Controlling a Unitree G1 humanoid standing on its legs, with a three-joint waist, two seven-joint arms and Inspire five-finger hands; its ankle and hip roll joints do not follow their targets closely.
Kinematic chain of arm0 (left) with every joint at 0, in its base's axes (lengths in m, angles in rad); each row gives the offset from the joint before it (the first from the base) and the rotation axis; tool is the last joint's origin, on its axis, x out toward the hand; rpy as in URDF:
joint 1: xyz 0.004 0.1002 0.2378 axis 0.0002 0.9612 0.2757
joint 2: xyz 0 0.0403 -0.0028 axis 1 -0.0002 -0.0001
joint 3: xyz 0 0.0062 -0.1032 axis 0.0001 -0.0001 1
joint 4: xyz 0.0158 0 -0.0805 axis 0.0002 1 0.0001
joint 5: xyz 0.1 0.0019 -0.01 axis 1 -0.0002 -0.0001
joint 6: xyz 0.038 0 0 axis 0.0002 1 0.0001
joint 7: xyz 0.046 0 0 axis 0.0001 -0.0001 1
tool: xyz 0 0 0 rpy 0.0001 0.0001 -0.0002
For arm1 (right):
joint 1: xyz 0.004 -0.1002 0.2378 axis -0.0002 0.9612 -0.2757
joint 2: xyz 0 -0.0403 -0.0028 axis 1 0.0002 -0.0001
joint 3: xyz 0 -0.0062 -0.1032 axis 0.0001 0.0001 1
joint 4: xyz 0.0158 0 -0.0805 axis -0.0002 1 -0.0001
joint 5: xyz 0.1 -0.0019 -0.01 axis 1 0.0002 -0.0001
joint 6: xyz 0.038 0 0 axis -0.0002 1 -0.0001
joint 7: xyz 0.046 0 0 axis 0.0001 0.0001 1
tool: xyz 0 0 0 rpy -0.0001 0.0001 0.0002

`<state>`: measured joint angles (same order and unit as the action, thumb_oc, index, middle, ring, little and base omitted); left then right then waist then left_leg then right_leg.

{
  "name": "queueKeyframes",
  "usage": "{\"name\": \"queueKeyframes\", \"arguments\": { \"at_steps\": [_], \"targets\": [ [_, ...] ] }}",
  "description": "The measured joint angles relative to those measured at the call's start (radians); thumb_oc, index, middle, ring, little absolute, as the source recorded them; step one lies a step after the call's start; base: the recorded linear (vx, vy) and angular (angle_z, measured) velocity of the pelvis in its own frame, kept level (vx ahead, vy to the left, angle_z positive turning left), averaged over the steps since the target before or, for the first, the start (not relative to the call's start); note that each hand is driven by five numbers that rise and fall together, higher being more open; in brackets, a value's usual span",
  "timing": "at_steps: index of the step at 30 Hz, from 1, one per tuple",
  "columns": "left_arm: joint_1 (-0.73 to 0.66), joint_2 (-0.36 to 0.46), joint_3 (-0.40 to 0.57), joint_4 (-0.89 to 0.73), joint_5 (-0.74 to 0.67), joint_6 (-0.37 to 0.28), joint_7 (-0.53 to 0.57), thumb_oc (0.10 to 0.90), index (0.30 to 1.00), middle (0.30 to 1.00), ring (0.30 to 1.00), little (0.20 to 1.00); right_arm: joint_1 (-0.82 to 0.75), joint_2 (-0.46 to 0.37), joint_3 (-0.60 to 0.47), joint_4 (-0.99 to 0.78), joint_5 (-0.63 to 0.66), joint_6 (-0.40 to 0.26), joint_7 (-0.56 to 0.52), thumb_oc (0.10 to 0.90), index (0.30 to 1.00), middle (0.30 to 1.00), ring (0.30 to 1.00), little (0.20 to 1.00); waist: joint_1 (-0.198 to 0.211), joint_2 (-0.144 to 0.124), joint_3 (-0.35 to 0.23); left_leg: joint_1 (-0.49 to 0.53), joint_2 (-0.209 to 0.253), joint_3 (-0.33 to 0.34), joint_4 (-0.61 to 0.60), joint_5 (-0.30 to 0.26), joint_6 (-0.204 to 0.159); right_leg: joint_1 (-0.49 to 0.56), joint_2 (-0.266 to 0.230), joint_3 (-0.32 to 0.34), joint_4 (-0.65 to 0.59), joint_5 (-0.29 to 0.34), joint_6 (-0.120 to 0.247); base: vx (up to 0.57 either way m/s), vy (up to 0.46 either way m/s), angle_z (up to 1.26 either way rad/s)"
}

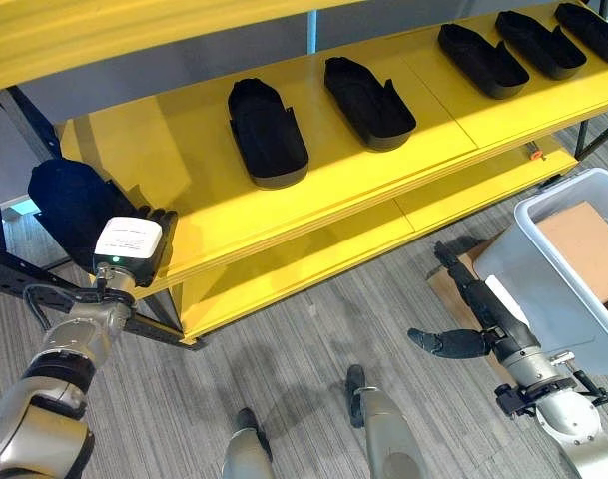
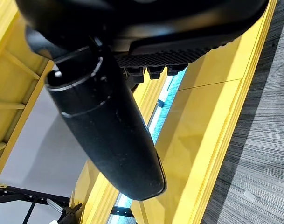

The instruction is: Move parts from the plastic box to the shelf.

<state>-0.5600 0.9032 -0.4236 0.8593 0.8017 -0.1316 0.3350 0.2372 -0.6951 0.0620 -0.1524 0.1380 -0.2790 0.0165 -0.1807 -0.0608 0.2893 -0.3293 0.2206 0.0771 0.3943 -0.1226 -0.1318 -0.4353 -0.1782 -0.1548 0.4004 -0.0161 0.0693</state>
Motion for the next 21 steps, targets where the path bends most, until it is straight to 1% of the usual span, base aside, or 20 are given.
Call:
{"name": "queueKeyframes", "arguments": {
  "at_steps": [2, 4, 6, 8, 9, 10, 11, 12, 13, 16, 18, 21],
  "targets": [
    [0.006, 0.005, 0.007, -0.008, 0.000, -0.001, 0.000, 0.900, 1.000, 1.000, 1.000, 1.000, 0.000, 0.000, 0.000, 0.000, 0.000, 0.000, 0.000, 0.900, 1.000, 1.000, 1.000, 1.000, 0.001, 0.000, 0.000, 0.001, 0.000, 0.000, 0.000, 0.000, 0.000, 0.000, -0.001, 0.000, 0.003, -0.002, 0.001, 0.00, 0.000, 0.00],
    [0.034, 0.005, 0.043, -0.077, -0.006, 0.000, -0.027, 0.900, 1.000, 1.000, 1.000, 1.000, 0.000, 0.001, -0.001, 0.000, 0.000, 0.000, -0.001, 0.900, 1.000, 1.000, 1.000, 1.000, 0.008, 0.001, 0.000, 0.002, -0.001, -0.002, 0.000, 0.000, 0.000, 0.000, -0.001, -0.001, 0.009, -0.004, 0.001, 0.00, 0.000, 0.00],
    [0.070, 0.002, 0.061, -0.125, -0.013, -0.008, -0.026, 0.900, 1.000, 1.000, 1.000, 1.000, -0.001, 0.002, -0.002, 0.001, 0.000, -0.001, -0.001, 0.900, 1.000, 1.000, 1.000, 1.000, 0.017, 0.001, 0.000, 0.002, -0.001, -0.002, 0.000, 0.000, 0.000, -0.001, -0.001, -0.002, 0.013, -0.005, 0.003, 0.00, 0.000, 0.00],
    [0.134, -0.020, 0.127, -0.209, -0.050, -0.009, -0.026, 0.900, 1.000, 1.000, 1.000, 1.000, 0.000, 0.011, -0.010, 0.002, -0.013, -0.002, -0.003, 0.900, 1.000, 1.000, 1.000, 1.000, 0.023, 0.000, 0.000, 0.001, -0.002, -0.005, 0.001, 0.000, 0.000, -0.003, -0.004, -0.004, 0.019, -0.007, 0.006, 0.01, -0.001, 0.06],
    [0.170, -0.019, 0.135, -0.252, -0.054, -0.013, -0.019, 0.900, 1.000, 1.000, 1.000, 1.000, -0.001, 0.018, -0.013, 0.002, -0.018, -0.002, -0.003, 0.900, 1.000, 1.000, 1.000, 1.000, 0.028, -0.001, 0.001, 0.001, -0.003, -0.008, 0.000, 0.000, 0.000, -0.003, -0.005, -0.006, 0.022, -0.010, 0.007, 0.01, 0.004, 0.06],
    [0.210, -0.021, 0.164, -0.296, -0.056, -0.021, -0.019, 0.900, 1.000, 1.000, 1.000, 1.000, -0.002, 0.025, -0.017, 0.002, -0.018, -0.005, -0.004, 0.900, 1.000, 1.000, 1.000, 1.000, 0.029, -0.002, 0.001, 0.001, -0.003, -0.008, 0.000, 0.000, 0.000, -0.004, -0.005, -0.007, 0.022, -0.012, 0.008, 0.00, 0.000, 0.00],
    [0.261, -0.025, 0.201, -0.355, -0.076, -0.032, -0.015, 0.900, 1.000, 1.000, 1.000, 1.000, -0.001, 0.031, -0.024, 0.002, -0.018, -0.008, -0.004, 0.900, 1.000, 1.000, 1.000, 1.000, 0.025, -0.003, 0.002, 0.001, -0.003, -0.007, -0.002, 0.000, 0.000, -0.005, -0.005, -0.006, 0.022, -0.013, 0.008, 0.00, 0.000, 0.00],
    [0.290, -0.026, 0.215, -0.381, -0.090, -0.047, -0.010, 0.900, 1.000, 1.000, 1.000, 1.000, -0.001, 0.031, -0.030, 0.002, -0.018, -0.009, -0.005, 0.900, 1.000, 1.000, 1.000, 1.000, 0.028, -0.004, 0.003, 0.001, -0.003, -0.007, -0.004, 0.000, 0.000, -0.006, -0.005, -0.006, 0.022, -0.013, 0.009, 0.00, 0.000, 0.00],
    [0.311, -0.028, 0.218, -0.398, -0.091, -0.067, -0.008, 0.900, 1.000, 1.000, 1.000, 1.000, -0.002, 0.034, -0.041, 0.003, -0.018, -0.009, -0.006, 0.900, 1.000, 1.000, 1.000, 1.000, 0.041, -0.005, 0.003, 0.001, -0.003, -0.007, -0.004, 0.000, 0.000, -0.007, -0.005, -0.006, 0.023, -0.014, 0.009, 0.00, 0.000, 0.00],
    [0.363, -0.062, 0.263, -0.455, -0.123, -0.072, -0.014, 0.900, 1.000, 1.000, 1.000, 1.000, -0.010, 0.045, -0.051, 0.003, -0.019, -0.010, -0.017, 0.900, 1.000, 1.000, 1.000, 1.000, 0.047, -0.010, 0.007, 0.001, -0.003, -0.004, -0.006, 0.000, 0.000, -0.008, -0.005, -0.005, 0.023, -0.014, 0.010, 0.00, 0.000, 0.00],
    [0.438, -0.118, 0.335, -0.548, -0.182, -0.072, -0.014, 0.900, 1.000, 1.000, 1.000, 1.000, -0.011, 0.068, -0.064, 0.002, -0.019, -0.012, -0.019, 0.900, 1.000, 1.000, 1.000, 1.000, 0.046, -0.015, 0.010, 0.001, -0.004, -0.004, -0.007, 0.000, 0.001, -0.008, -0.006, -0.005, 0.023, -0.015, 0.011, 0.00, 0.000, 0.00],
    [0.476, -0.168, 0.361, -0.599, -0.251, -0.088, -0.019, 0.900, 1.000, 1.000, 1.000, 1.000, -0.013, 0.073, -0.069, 0.003, -0.019, -0.012, -0.025, 0.900, 1.000, 1.000, 1.000, 1.000, 0.050, -0.016, 0.011, 0.002, -0.008, -0.004, -0.008, -0.001, 0.001, -0.008, -0.009, -0.004, 0.023, -0.015, 0.012, 0.00, 0.000, 0.00]
  ]
}}
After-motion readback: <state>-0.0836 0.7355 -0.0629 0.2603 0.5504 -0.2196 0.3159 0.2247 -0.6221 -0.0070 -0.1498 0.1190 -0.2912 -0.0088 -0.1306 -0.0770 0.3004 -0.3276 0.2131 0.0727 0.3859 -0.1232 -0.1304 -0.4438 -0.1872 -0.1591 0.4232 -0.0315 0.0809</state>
